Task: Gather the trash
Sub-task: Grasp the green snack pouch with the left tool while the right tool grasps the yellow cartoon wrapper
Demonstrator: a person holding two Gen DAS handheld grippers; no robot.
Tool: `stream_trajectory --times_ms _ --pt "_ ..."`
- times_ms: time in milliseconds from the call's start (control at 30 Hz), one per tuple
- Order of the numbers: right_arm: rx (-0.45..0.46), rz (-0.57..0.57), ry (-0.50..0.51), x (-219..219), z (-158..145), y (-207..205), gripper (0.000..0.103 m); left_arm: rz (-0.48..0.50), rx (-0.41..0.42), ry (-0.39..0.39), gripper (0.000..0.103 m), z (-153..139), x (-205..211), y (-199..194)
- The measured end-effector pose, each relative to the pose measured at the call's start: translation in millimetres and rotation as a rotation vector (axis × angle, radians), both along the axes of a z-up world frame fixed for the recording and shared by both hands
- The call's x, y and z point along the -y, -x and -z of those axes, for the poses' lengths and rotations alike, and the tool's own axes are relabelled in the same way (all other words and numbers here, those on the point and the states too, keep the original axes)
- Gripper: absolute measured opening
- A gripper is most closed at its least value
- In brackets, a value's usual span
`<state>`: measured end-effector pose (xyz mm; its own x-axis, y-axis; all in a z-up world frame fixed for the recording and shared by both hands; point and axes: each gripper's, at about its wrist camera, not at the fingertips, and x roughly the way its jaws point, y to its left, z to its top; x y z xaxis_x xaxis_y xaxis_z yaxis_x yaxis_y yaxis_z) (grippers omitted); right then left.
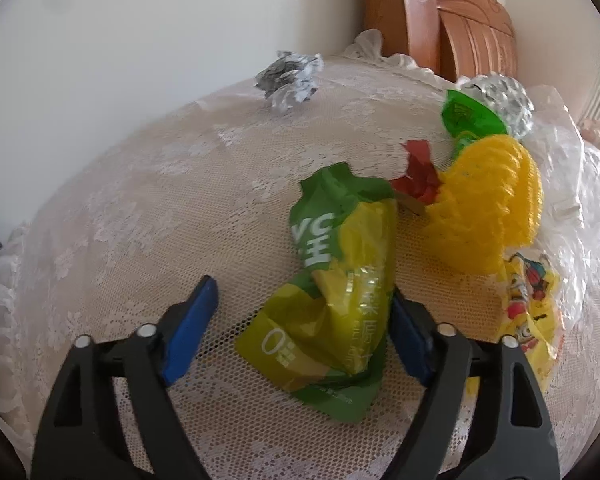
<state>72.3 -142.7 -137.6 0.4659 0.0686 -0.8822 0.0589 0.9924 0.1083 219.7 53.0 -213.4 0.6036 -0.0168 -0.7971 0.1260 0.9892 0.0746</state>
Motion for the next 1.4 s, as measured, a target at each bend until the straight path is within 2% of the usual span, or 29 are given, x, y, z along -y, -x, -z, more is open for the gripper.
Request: stream_trajectory --times_ms 267,333,367,800,833,900,933,1000,1033,1167,1400 --pt "0.004 0.002 -0.002 1 -1 2 0.101 -0.009 -0.003 0.003 0.084 2 -1 2" --pt "0.006 0.002 -0.001 1 -1 2 0.101 -0.010 -0.005 0.003 0.088 2 -1 1" --pt "0.006 0.002 0.000 2 -2 2 0.101 -0.018 -0.015 0.003 0.097 3 -2 0" --pt "-0.001 0.010 -0.006 5 2 3 0.101 -0.023 -0.018 0.012 0.096 4 -5 1" --pt "-0.003 0.010 -0.007 5 2 3 0.101 -0.025 -0.015 0.011 0.094 3 -5 2" --pt "-0.003 0.011 -0.006 5 3 3 0.101 -0.031 0.001 0.004 0.079 1 -4 4" --pt "-0.003 0.013 -0.008 5 3 3 0.101 -0.033 0.005 0.000 0.076 0 -3 5" --pt "-0.002 0.017 -0.016 6 4 3 0.101 -0.031 0.018 -0.016 0.056 -2 -2 7" --pt "-0.001 0.017 -0.017 6 4 3 0.101 -0.037 0.017 -0.032 0.050 -3 -2 7" --pt "0.011 0.010 -0.027 5 2 2 0.101 -0.048 -0.002 0.043 0.046 -14 -14 5" --pt "0.035 -0.022 -0.076 -5 -1 -16 0.101 -0.039 0.056 0.043 0.043 -53 -29 28"
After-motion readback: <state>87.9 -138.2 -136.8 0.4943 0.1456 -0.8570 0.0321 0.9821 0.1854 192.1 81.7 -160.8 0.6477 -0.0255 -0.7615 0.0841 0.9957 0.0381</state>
